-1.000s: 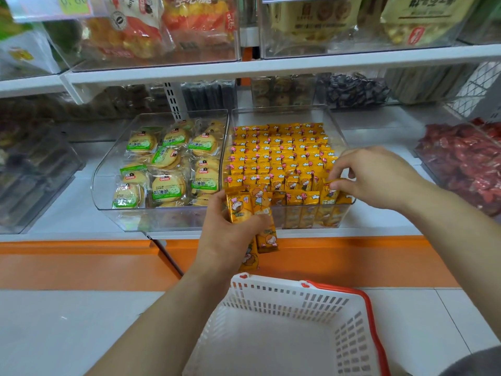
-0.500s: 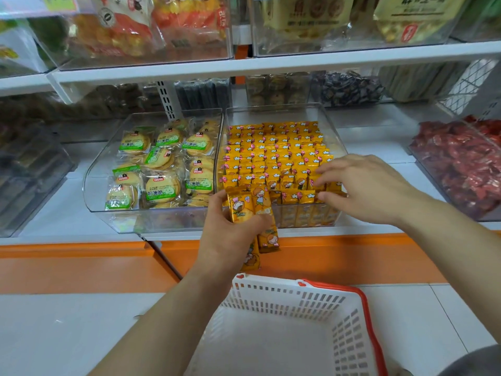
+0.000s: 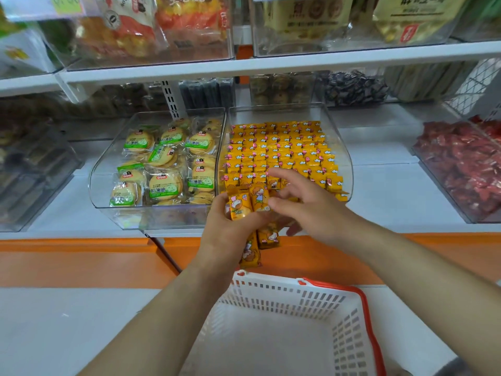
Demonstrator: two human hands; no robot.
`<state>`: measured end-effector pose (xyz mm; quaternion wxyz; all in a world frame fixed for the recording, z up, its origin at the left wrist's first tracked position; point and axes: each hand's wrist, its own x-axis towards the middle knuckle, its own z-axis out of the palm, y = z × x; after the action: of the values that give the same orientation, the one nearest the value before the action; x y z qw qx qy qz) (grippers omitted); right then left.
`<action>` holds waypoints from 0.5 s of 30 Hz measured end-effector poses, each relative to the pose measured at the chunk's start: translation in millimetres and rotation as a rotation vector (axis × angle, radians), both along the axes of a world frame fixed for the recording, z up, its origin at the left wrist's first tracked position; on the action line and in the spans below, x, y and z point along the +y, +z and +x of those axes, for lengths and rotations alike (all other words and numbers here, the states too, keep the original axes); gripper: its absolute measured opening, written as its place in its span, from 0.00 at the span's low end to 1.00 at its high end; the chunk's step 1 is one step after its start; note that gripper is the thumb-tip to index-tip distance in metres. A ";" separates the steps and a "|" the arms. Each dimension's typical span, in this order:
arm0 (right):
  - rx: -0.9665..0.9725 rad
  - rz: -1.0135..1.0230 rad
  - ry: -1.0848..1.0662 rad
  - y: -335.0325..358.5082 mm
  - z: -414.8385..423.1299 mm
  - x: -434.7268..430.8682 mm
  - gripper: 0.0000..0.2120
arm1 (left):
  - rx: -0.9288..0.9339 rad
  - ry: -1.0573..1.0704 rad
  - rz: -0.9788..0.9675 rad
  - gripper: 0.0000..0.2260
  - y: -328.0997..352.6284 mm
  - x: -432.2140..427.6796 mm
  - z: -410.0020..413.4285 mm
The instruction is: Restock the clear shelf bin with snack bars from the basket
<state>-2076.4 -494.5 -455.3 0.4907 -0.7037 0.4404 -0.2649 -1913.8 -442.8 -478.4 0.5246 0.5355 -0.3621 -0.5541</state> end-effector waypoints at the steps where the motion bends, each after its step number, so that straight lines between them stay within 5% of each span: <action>1: -0.043 0.057 -0.002 0.5 0.1 -1.8 0.21 | -0.027 -0.010 -0.016 0.28 0.6 0.2 1.0; 5: -0.096 0.170 0.020 -2.7 -6.4 -9.2 0.18 | -0.041 -0.068 -0.033 0.30 0.1 1.3 1.3; 8: -0.164 0.178 -0.012 1.7 -22.4 -17.9 0.24 | -0.020 -0.077 -0.015 0.21 0.6 -1.0 5.9; 10: -0.163 0.062 -0.126 8.8 -38.7 -27.3 0.27 | -0.013 -0.044 -0.008 0.20 1.7 -3.9 12.5; 15: -0.018 -0.196 -0.309 9.8 -75.8 -51.7 0.18 | -0.038 -0.020 0.013 0.18 0.0 -4.9 14.5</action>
<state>-2152.2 -546.3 -445.5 0.3774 -0.6697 0.5107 -0.3851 -1899.3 -447.7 -478.4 0.5086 0.5457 -0.3737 -0.5512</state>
